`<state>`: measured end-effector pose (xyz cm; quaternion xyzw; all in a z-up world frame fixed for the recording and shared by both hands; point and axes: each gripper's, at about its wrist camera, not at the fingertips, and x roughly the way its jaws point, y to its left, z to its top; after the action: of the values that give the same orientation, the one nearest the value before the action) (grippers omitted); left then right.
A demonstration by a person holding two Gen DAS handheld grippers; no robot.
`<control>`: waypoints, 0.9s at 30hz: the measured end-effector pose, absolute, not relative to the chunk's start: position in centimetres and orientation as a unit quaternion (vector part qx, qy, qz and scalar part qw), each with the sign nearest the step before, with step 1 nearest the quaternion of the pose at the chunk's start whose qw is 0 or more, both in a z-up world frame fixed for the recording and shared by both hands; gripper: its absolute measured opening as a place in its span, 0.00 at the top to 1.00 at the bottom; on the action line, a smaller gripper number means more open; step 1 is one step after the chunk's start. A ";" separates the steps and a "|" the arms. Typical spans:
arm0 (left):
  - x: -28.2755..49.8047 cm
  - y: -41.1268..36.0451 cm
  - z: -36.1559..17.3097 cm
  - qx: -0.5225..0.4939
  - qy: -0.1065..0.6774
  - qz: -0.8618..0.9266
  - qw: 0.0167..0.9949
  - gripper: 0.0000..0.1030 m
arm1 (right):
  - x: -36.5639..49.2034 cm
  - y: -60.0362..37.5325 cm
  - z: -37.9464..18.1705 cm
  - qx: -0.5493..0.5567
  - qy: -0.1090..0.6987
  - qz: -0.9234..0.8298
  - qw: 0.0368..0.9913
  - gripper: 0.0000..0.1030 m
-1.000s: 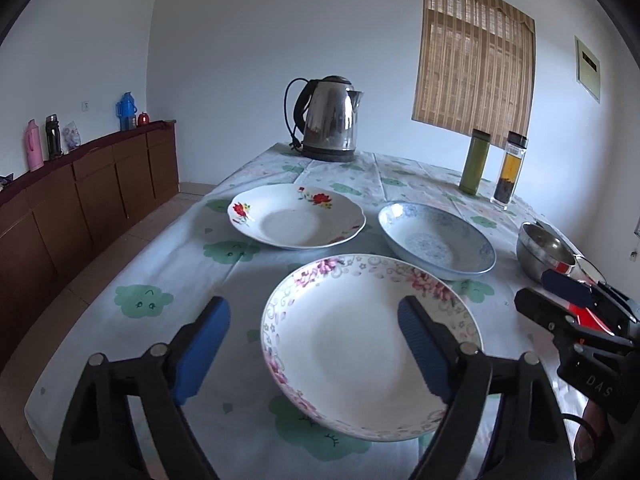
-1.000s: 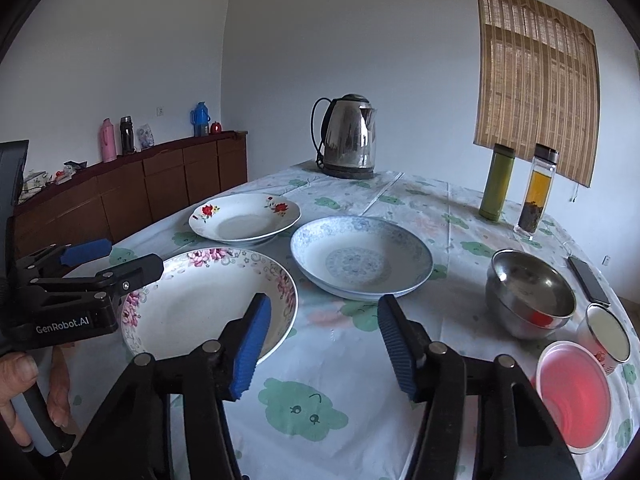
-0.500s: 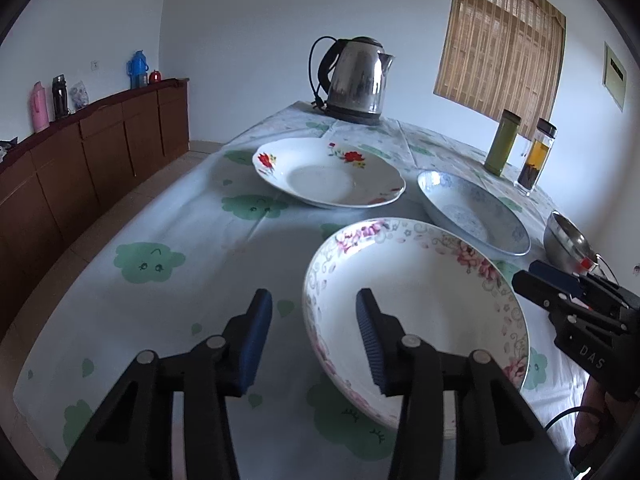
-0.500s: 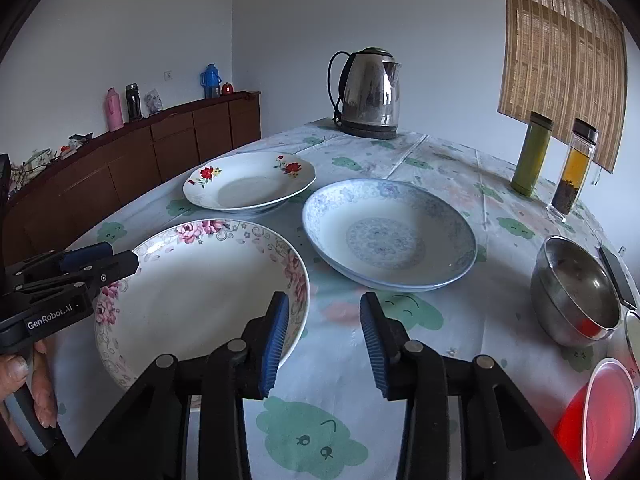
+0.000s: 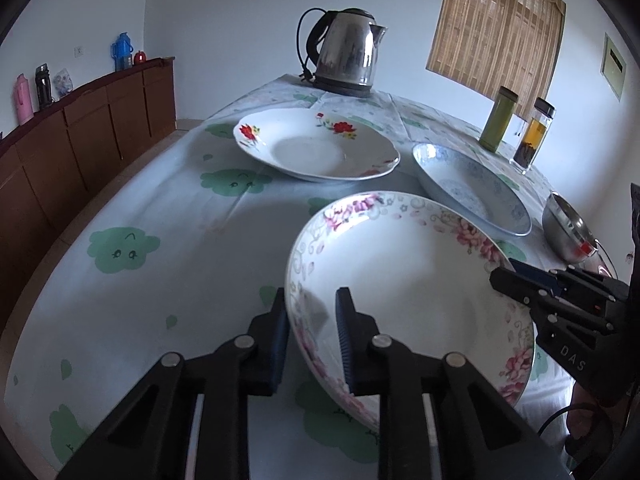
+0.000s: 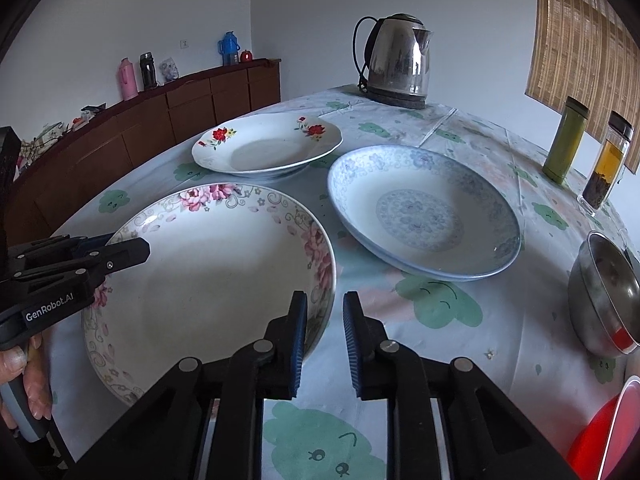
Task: Organize plates and bowls
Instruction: 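Close the left tool on the pink-floral plate rim, then lift the pink-floral plate with the left tool over the blue-and-white bowl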
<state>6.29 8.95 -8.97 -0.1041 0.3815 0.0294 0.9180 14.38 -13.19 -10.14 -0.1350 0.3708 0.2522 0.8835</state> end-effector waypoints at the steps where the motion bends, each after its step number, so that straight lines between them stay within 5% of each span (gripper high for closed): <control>1: 6.2 9.0 -8.9 -0.104 0.381 0.032 0.918 0.86 | 14.4 -13.1 -10.1 -0.139 0.370 0.250 0.884 0.85; 27: 6.3 8.9 -7.3 -0.101 0.352 0.042 0.930 0.92 | 14.6 -14.6 -9.6 -0.095 0.365 0.263 0.888 0.89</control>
<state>6.31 8.89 -7.28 -0.1007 0.3521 0.0423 0.9296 14.57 -14.61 -9.61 -0.0950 0.3653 0.2633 0.8878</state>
